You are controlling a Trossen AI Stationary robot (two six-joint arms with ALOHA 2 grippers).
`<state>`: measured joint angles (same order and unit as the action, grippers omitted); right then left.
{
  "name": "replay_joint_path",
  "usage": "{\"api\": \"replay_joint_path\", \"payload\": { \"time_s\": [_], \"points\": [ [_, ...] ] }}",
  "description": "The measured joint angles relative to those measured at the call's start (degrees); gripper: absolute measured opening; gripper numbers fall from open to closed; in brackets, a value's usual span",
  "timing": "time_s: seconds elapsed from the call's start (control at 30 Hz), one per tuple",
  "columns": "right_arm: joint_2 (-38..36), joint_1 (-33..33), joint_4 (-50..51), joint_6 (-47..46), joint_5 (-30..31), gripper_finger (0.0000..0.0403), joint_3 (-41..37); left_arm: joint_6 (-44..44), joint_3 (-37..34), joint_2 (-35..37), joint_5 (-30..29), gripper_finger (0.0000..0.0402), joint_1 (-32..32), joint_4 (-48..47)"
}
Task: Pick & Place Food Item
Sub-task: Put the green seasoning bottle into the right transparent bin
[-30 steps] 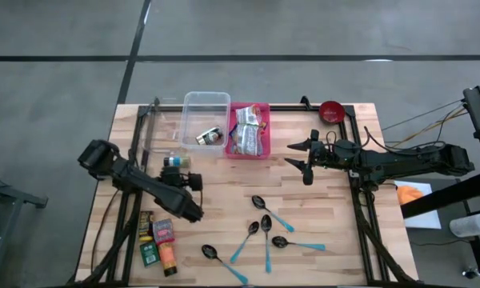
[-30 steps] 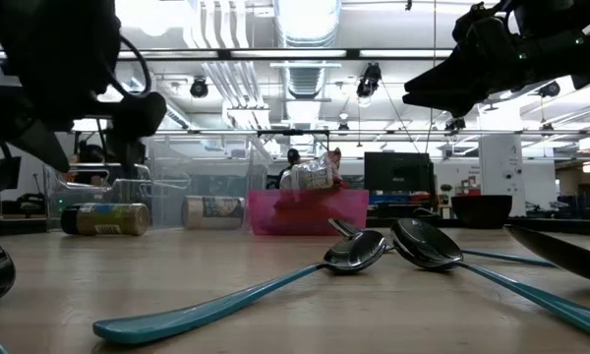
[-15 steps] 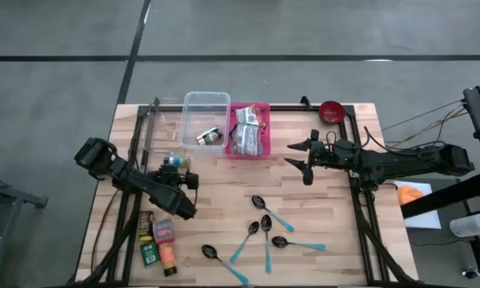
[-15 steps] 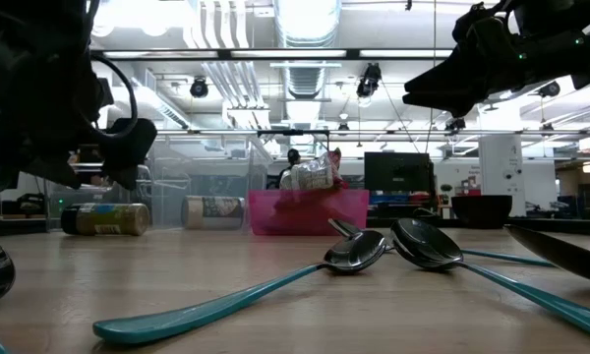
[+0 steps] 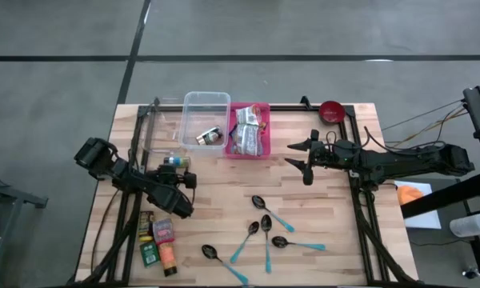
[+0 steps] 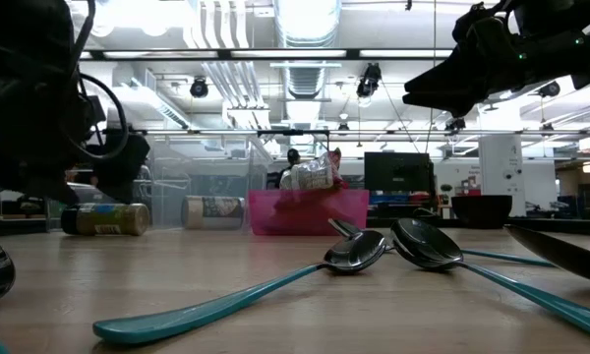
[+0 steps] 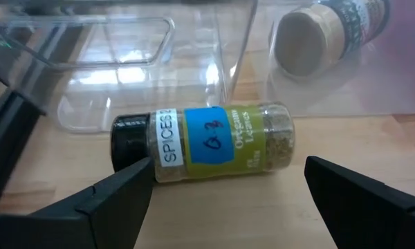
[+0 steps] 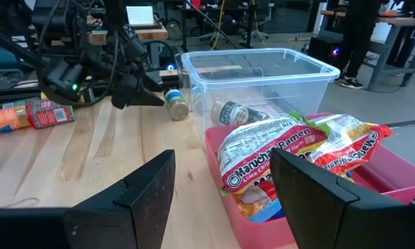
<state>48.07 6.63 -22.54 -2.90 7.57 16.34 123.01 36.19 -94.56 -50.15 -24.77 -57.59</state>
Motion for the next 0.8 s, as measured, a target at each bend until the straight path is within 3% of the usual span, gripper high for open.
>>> {"api": "replay_joint_path", "payload": {
  "time_s": [0.23,0.37,0.47,0.8],
  "points": [
    [0.02,0.00,0.02,0.03,0.00,0.0235,0.02,-0.23,-0.16,0.00,1.43,0.0373,0.00,3.39],
    [0.00,0.00,0.02,0.05,0.00,0.0235,0.02,-0.32,-0.16,0.19,5.44,0.0373,-0.03,8.98],
    [0.02,0.00,0.02,0.03,0.00,0.0235,0.00,-5.79,-0.14,1.54,7.76,0.0373,-0.07,12.41],
    [0.01,0.00,0.02,0.06,0.00,0.0235,0.01,-9.06,-0.12,6.80,-1.09,0.0373,1.02,0.36]
  ]
}}
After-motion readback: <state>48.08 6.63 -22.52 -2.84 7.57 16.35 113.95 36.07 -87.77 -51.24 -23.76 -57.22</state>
